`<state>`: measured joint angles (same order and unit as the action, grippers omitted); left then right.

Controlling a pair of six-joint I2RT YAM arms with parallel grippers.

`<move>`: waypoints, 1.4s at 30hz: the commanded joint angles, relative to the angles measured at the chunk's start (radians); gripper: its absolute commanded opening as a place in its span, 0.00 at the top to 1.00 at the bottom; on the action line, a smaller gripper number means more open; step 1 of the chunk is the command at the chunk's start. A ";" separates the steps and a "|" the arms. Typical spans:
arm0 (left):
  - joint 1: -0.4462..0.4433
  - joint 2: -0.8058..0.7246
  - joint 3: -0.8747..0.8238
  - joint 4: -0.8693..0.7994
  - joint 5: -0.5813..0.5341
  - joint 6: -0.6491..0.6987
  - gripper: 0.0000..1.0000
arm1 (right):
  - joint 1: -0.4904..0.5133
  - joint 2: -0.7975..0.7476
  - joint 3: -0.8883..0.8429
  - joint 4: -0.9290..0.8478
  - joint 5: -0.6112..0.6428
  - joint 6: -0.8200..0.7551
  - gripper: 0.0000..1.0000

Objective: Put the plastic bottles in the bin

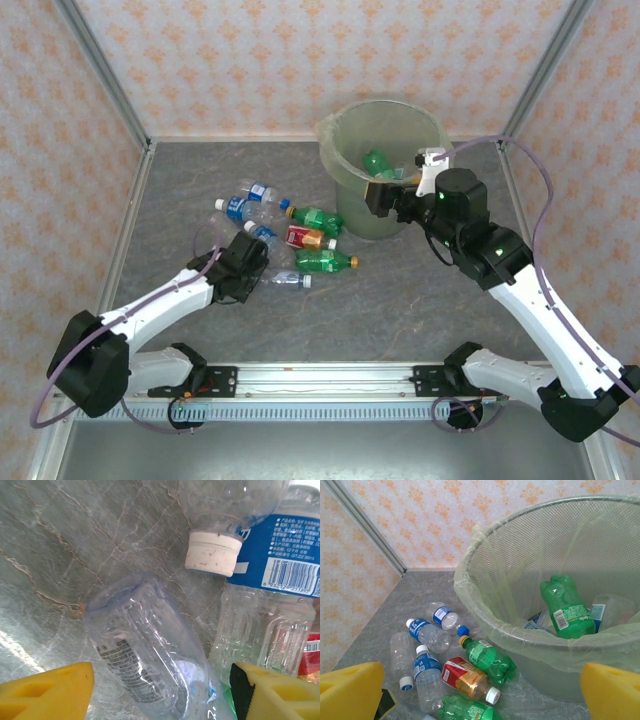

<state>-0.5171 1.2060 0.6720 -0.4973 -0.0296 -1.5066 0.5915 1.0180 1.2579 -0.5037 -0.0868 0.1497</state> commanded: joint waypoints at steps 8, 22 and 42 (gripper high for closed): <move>-0.001 0.103 -0.045 0.129 0.040 -0.014 0.27 | 0.010 0.007 -0.018 0.021 0.026 0.006 0.00; 0.021 0.179 -0.058 0.173 0.037 0.003 0.31 | 0.010 -0.016 -0.062 0.044 0.046 0.050 0.00; 0.022 -0.022 0.048 0.011 -0.045 0.013 0.55 | 0.011 -0.052 -0.104 0.081 0.089 0.020 0.00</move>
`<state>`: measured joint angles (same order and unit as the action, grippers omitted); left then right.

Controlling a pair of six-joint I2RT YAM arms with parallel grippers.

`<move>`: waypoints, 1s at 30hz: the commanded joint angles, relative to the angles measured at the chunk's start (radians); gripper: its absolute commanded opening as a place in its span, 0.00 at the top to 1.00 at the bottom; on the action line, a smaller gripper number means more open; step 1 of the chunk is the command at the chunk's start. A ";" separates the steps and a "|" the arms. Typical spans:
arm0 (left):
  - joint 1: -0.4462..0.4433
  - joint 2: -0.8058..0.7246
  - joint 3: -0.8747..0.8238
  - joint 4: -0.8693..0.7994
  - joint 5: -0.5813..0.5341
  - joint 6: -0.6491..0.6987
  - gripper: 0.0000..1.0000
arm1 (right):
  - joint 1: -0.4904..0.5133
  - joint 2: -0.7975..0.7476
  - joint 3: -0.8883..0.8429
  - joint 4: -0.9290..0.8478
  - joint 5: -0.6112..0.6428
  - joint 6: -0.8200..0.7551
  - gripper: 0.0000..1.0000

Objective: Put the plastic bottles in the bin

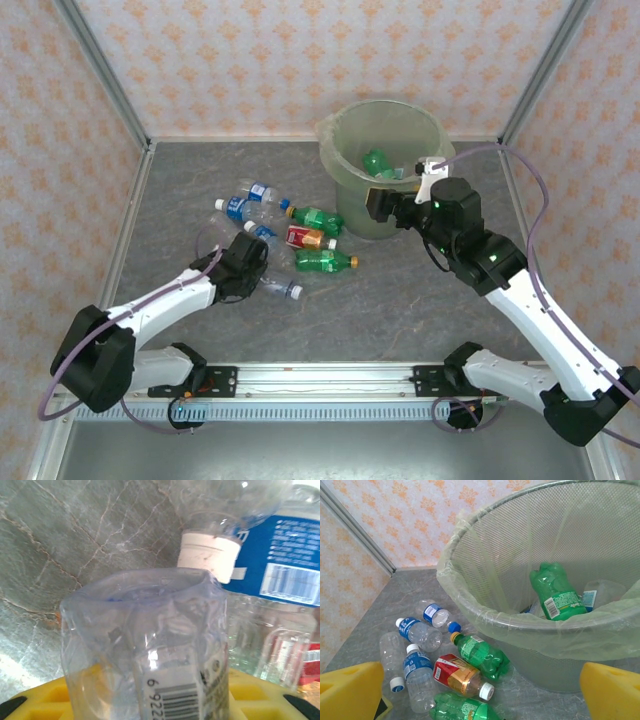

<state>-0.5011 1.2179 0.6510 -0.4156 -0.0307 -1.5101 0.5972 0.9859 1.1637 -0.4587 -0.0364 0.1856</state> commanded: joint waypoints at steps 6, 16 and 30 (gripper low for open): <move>0.006 -0.050 0.296 -0.145 -0.134 0.110 0.54 | 0.005 -0.050 -0.016 0.041 0.089 -0.018 0.00; -0.043 0.155 0.793 -0.160 -0.222 0.323 0.54 | 0.005 -0.107 -0.035 0.083 0.171 -0.019 0.00; -0.112 0.538 1.424 -0.125 -0.269 0.611 0.54 | 0.005 -0.142 -0.039 0.079 0.220 -0.008 0.00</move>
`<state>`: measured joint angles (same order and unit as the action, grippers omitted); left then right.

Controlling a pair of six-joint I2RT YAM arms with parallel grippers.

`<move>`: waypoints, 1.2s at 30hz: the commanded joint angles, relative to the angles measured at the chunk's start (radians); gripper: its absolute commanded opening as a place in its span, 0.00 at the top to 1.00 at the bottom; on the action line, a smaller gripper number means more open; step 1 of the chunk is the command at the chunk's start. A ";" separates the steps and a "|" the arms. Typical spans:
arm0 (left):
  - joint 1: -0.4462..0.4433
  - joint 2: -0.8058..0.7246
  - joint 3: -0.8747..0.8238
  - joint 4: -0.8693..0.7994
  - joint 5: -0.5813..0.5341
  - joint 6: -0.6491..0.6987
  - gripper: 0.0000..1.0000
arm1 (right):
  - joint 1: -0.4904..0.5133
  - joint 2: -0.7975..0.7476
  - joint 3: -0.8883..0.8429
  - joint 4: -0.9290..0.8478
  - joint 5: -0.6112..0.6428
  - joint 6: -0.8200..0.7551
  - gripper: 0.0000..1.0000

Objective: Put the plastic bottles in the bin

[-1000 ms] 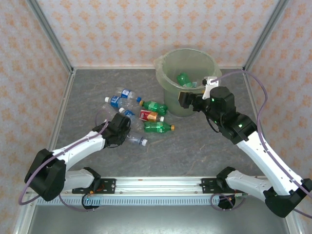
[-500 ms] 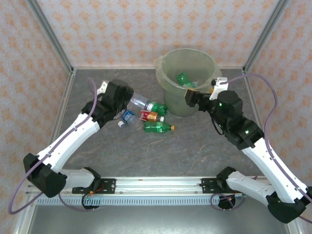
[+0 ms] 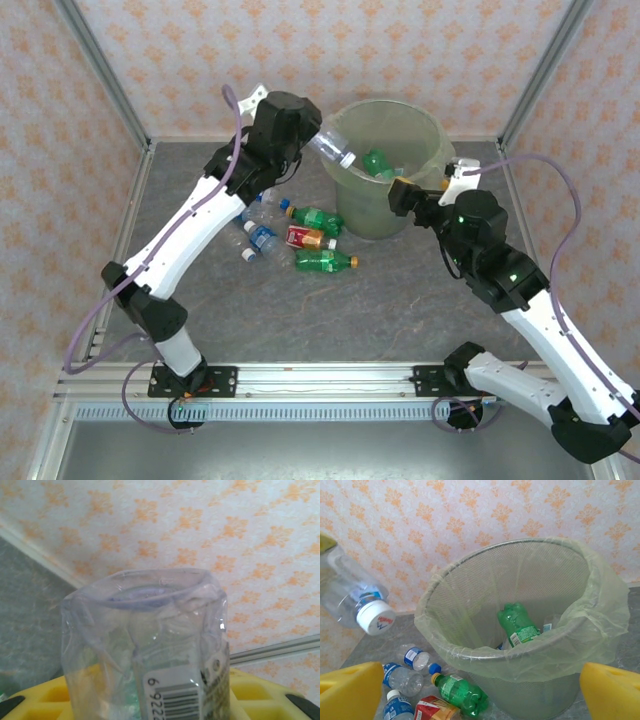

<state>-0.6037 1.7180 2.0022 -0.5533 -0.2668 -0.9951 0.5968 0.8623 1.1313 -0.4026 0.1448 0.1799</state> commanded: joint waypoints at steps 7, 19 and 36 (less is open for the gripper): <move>-0.043 0.121 0.122 0.200 -0.066 0.239 0.55 | 0.005 -0.029 -0.008 0.009 0.049 0.012 0.00; -0.153 0.311 0.297 0.250 -0.087 0.607 0.55 | 0.005 -0.036 0.003 -0.010 0.065 0.014 0.00; -0.228 0.385 0.296 0.205 -0.098 0.747 0.53 | 0.005 -0.023 0.011 -0.006 0.065 -0.007 0.00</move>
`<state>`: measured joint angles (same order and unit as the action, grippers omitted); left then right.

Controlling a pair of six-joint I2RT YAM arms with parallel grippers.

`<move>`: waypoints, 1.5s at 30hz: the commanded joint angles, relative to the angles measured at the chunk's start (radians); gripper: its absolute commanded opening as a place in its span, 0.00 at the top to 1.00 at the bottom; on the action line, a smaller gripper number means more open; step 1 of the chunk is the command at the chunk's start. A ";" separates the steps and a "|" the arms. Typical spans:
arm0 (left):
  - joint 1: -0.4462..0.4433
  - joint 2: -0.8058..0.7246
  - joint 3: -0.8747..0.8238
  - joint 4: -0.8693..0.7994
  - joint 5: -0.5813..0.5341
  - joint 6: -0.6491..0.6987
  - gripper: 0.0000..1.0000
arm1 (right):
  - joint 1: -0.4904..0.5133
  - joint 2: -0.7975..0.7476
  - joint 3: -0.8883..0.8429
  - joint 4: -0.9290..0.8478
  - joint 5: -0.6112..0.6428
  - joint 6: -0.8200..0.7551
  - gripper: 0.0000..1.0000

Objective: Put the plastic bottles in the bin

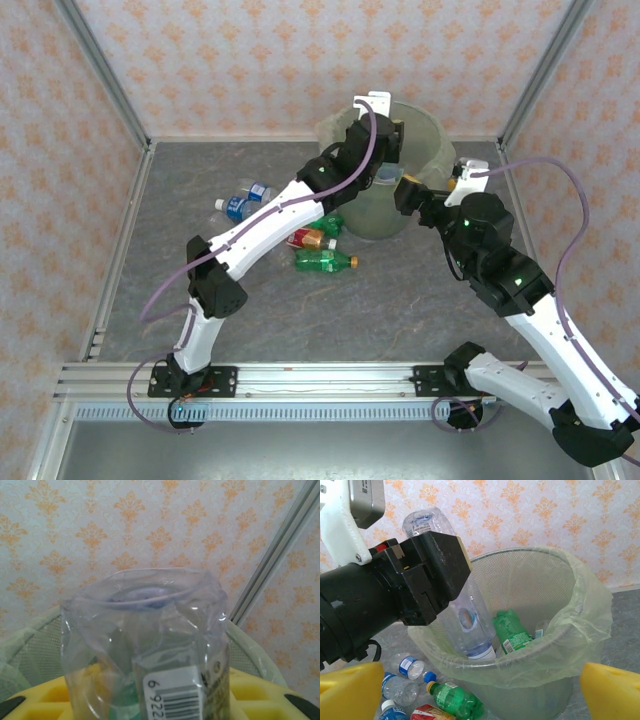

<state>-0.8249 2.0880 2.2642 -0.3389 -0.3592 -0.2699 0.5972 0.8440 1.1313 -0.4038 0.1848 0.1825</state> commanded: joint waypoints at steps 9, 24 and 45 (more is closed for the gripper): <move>-0.012 -0.003 0.028 -0.029 0.029 0.000 0.25 | 0.005 -0.011 -0.001 -0.005 0.025 -0.008 0.00; -0.009 -0.111 -0.063 -0.015 -0.021 -0.070 0.02 | 0.004 -0.017 -0.010 -0.007 0.012 0.002 0.00; 0.224 -0.670 -0.860 0.010 -0.038 -0.518 0.01 | 0.005 0.067 0.006 0.028 -0.204 0.001 0.00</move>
<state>-0.6338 1.4879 1.4837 -0.3313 -0.3759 -0.6773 0.5972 0.9005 1.1313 -0.4030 0.0498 0.1833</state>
